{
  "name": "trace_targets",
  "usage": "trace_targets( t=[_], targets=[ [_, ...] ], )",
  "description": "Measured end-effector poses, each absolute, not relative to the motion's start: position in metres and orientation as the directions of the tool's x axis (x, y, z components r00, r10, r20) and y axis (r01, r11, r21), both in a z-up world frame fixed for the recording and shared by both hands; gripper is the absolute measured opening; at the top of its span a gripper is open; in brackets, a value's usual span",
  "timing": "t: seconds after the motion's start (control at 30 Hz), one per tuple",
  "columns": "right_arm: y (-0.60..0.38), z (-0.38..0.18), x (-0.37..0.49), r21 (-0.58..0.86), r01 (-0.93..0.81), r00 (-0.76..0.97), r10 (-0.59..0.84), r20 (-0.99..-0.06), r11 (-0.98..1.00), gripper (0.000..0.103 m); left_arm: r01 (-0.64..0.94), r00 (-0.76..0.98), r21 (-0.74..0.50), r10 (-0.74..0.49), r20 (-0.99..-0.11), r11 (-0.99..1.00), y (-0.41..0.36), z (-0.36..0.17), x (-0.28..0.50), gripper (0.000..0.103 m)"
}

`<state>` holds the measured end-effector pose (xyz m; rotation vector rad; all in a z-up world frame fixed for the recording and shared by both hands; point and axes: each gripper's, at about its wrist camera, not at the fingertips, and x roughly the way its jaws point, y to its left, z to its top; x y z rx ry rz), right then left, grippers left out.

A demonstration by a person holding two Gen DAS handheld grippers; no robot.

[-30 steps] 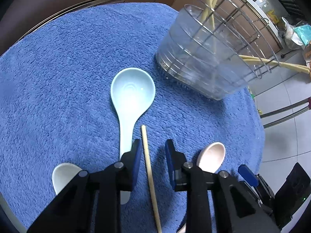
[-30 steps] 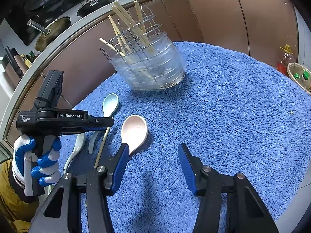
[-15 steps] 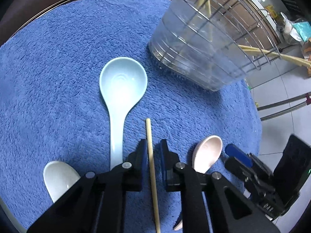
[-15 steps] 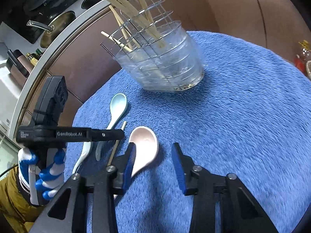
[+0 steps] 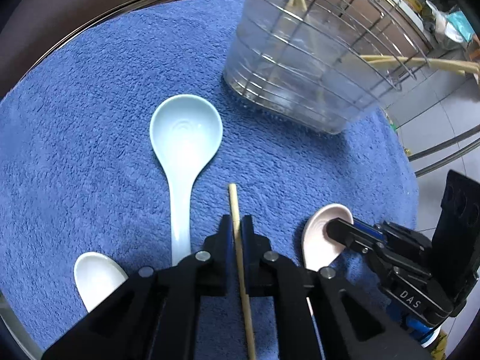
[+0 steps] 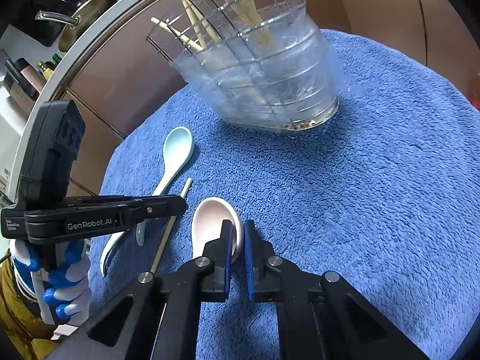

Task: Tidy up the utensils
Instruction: 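Close the left tool on the last chopstick while the right tool grasps the pink spoon, then carry the chopstick and pink spoon into the holder and open both tools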

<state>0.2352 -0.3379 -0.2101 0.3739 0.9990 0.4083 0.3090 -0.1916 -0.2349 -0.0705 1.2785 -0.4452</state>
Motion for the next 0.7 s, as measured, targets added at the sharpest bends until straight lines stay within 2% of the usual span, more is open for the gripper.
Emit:
trace_targets(
  t=[0.23,0.7],
  targets=[
    [-0.341,-0.186,0.206,0.440,-0.158,0.560,0.447,-0.698,0.884,0.007,0.336,0.277,-0.346,-0.443,-0.853,0.876,-0.183,-0.215,0.291,0.004],
    [-0.331,-0.129,0.137,0.317,-0.157,0.701,0.331,-0.631,0.935,0.007,0.439,0.506,-0.322,-0.527,-0.683,0.839,-0.156,-0.144,0.226,0.004]
  ],
)
